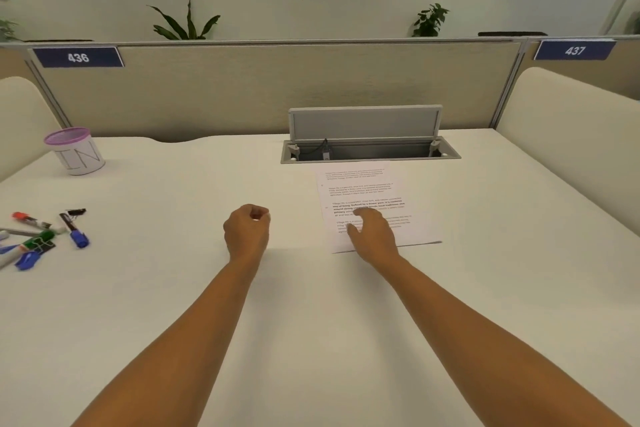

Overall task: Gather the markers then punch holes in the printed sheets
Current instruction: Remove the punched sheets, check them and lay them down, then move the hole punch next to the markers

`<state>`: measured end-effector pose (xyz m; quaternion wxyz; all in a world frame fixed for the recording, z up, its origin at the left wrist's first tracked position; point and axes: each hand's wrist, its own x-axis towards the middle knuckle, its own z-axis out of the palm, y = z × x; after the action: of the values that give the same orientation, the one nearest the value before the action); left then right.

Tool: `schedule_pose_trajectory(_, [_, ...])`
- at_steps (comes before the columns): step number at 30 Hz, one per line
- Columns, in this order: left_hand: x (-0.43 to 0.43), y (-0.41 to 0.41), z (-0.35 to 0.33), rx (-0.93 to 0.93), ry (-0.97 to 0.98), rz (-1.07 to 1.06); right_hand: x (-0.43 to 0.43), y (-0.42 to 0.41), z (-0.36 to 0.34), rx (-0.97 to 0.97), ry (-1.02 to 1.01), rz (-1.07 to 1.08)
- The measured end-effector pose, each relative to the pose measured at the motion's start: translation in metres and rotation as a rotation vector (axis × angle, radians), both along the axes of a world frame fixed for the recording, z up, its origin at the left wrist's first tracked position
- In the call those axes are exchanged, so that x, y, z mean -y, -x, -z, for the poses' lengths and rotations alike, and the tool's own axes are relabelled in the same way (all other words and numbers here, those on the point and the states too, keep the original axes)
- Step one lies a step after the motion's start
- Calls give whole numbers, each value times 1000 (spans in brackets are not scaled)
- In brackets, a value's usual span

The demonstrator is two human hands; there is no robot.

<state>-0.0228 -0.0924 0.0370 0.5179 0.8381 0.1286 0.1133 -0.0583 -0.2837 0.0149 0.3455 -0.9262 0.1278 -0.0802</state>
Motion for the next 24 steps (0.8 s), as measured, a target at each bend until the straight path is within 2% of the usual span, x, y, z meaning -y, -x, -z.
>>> schedule_pose_trajectory(4, [-39,-15,1,-26,-82,-57,-48,-5,19,-3,85,-204])
schedule_pose_trajectory(8, [-61,-31,10,-265,-41,40,-76,-8,36,-33,169,-295])
schedule_pose_trajectory(11, [-66,-34,14,-374,3,118,-82,-5,44,-17,302,-317])
schedule_pose_trajectory(17, [-71,-36,11,-422,437,118,-83,-3,44,-19,323,-306])
schedule_pose_trajectory(19, [-78,-37,9,-413,495,119,-84,-3,44,-21,319,-297])
schedule_pose_trajectory(24, [-99,-44,17,-427,286,110,-84,-3,44,-35,300,-280])
